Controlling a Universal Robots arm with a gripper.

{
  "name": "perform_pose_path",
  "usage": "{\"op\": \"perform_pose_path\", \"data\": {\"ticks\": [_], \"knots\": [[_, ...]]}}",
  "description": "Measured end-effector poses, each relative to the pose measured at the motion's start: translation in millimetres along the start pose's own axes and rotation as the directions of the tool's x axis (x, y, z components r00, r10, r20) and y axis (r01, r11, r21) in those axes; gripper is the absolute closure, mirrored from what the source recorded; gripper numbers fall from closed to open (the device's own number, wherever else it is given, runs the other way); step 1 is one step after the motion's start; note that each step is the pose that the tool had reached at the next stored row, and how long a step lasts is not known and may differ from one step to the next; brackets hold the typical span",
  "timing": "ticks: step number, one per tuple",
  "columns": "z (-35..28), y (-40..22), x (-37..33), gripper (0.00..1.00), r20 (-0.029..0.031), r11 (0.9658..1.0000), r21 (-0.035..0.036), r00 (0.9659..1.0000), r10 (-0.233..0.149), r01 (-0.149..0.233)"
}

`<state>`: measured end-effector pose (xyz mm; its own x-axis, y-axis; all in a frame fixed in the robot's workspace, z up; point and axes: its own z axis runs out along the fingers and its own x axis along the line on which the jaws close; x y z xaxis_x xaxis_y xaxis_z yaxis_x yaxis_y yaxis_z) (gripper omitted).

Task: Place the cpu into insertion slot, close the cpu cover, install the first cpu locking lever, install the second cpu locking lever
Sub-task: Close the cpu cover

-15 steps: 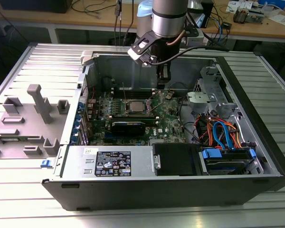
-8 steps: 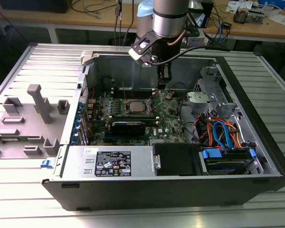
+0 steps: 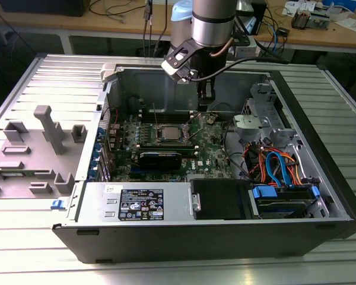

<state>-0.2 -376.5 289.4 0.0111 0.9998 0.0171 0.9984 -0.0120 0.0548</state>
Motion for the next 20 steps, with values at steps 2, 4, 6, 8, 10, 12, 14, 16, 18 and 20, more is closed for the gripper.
{"op": "perform_pose_path", "data": {"ticks": [2,4,6,8,10,12,14,16,18,20], "knots": [[0.0,0.0,0.0,0.89,0.0000,1.0000,0.0000,1.0000,0.000,0.000],[0.0,0.0,0.0,0.89,0.0000,1.0000,0.0000,1.0000,0.000,0.000],[0.0,0.1,0.0,0.89,0.0000,1.0000,0.0000,1.0000,0.000,0.000],[0.0,0.7,0.0,0.89,0.0001,1.0000,0.0002,1.0000,0.000,0.000],[0.2,3.0,0.1,0.89,0.0001,1.0000,0.0022,1.0000,0.000,0.000],[0.7,8.5,0.1,0.89,0.0002,1.0000,0.0083,1.0000,0.000,0.000],[1.2,11.6,0.1,0.89,0.0002,0.9999,0.0113,1.0000,0.000,0.000],[2.1,14.3,0.2,0.89,0.0008,0.9999,0.0136,1.0000,0.000,0.000],[3.8,15.5,0.4,0.89,0.0053,0.9999,0.0138,1.0000,0.000,0.000],[5.7,16.1,0.6,0.89,0.0060,0.9999,0.0138,1.0000,0.000,0.000]]}}
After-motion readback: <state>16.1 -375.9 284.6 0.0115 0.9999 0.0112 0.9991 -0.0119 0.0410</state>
